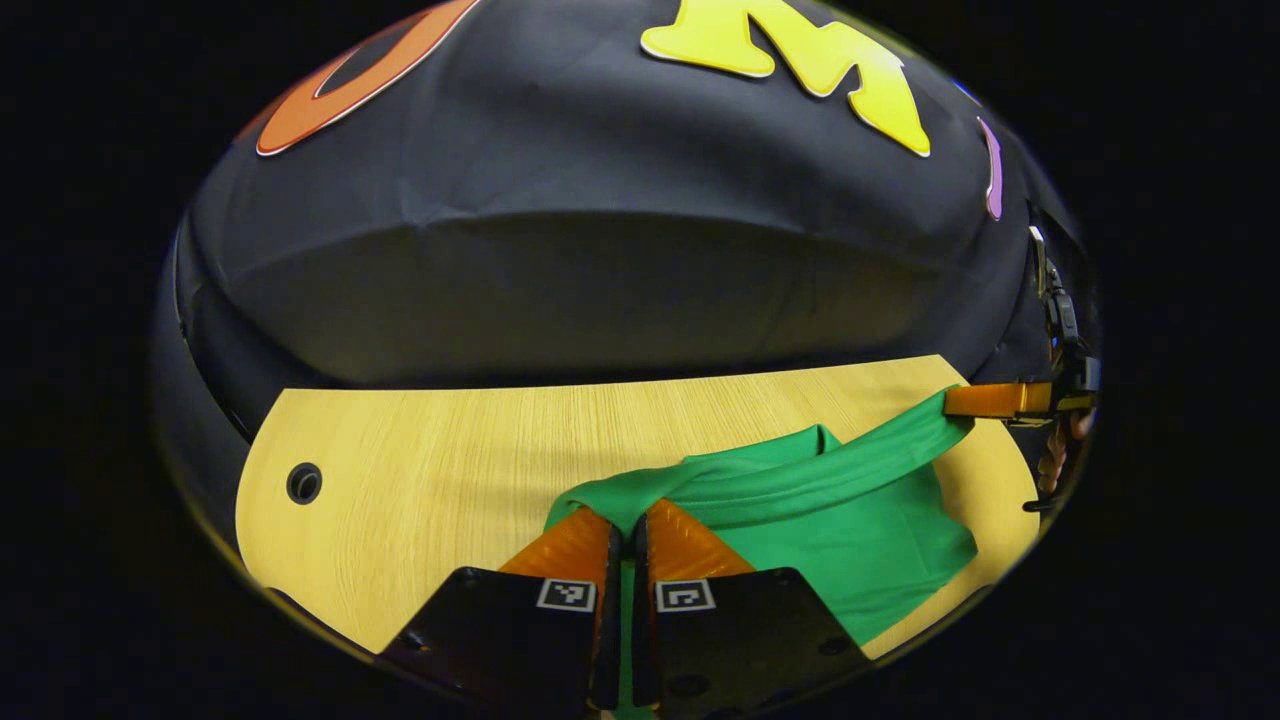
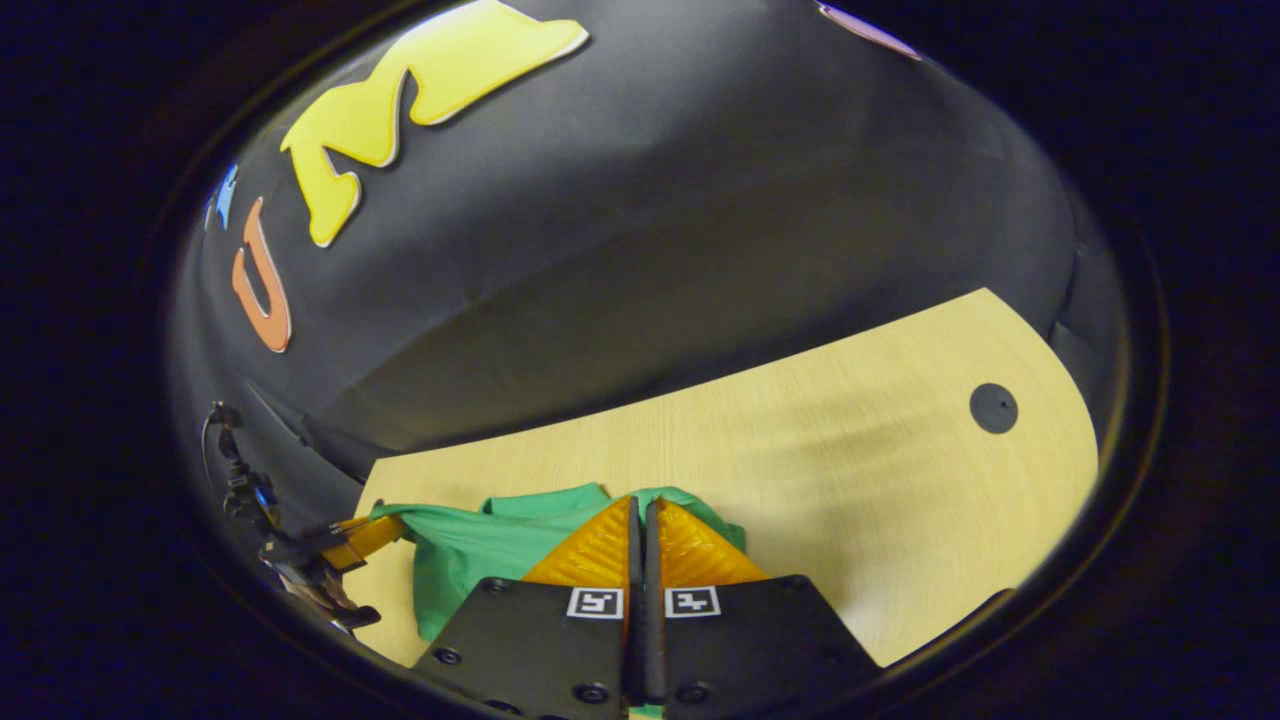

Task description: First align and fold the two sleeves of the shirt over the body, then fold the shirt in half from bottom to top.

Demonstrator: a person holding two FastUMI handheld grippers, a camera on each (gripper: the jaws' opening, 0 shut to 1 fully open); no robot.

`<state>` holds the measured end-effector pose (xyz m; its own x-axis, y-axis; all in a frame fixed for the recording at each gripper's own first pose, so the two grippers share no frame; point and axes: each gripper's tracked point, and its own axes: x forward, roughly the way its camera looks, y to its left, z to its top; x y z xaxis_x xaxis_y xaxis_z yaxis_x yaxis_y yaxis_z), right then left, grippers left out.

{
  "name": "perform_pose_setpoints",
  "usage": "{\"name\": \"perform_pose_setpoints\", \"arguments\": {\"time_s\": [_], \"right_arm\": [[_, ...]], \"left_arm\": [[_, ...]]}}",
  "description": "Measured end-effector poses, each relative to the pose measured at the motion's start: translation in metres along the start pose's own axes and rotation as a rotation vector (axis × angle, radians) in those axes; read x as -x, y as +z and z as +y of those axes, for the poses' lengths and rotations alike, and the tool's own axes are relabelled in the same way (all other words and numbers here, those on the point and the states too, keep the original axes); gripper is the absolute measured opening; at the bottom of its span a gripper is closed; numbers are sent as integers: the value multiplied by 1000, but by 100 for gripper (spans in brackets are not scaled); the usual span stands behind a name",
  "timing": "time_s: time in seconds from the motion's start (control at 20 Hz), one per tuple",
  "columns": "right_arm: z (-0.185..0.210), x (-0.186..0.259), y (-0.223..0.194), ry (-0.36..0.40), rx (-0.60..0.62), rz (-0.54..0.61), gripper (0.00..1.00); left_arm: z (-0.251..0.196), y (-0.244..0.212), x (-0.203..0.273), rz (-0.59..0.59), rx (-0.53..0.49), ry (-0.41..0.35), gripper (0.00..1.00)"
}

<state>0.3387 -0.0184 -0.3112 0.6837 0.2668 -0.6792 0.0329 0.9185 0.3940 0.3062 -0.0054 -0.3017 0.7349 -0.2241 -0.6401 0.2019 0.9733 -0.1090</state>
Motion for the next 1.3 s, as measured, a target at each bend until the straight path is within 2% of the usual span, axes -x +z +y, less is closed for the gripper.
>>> {"name": "perform_pose_setpoints", "arguments": {"time_s": [0.35,0.55,0.75,0.8,0.9,0.95,1.0,1.05,1.1,1.3], "right_arm": [[-8,-31,-19,-50,30,30,1],[-9,-39,-26,-72,54,40,1],[-10,-44,-32,-82,104,60,0],[-10,-44,-33,-87,113,66,4],[-8,-41,-34,-95,128,70,8],[-6,-40,-33,-93,133,68,17],[-4,-38,-30,-96,139,61,21],[-1,-34,-28,-92,137,52,27],[1,-29,-25,-93,130,43,36],[4,-6,-9,-106,109,-11,75]], "left_arm": [[10,-41,-21,118,0,44,11],[10,-42,-24,111,25,41,12],[11,-43,-27,118,9,49,17],[10,-43,-25,117,11,40,19],[7,-35,-23,95,14,28,43],[4,-33,-23,87,15,22,47],[4,-31,-20,84,11,21,67],[6,-30,-17,87,6,30,75],[9,-29,-13,85,5,42,83],[13,-14,9,42,56,71,96]]}}
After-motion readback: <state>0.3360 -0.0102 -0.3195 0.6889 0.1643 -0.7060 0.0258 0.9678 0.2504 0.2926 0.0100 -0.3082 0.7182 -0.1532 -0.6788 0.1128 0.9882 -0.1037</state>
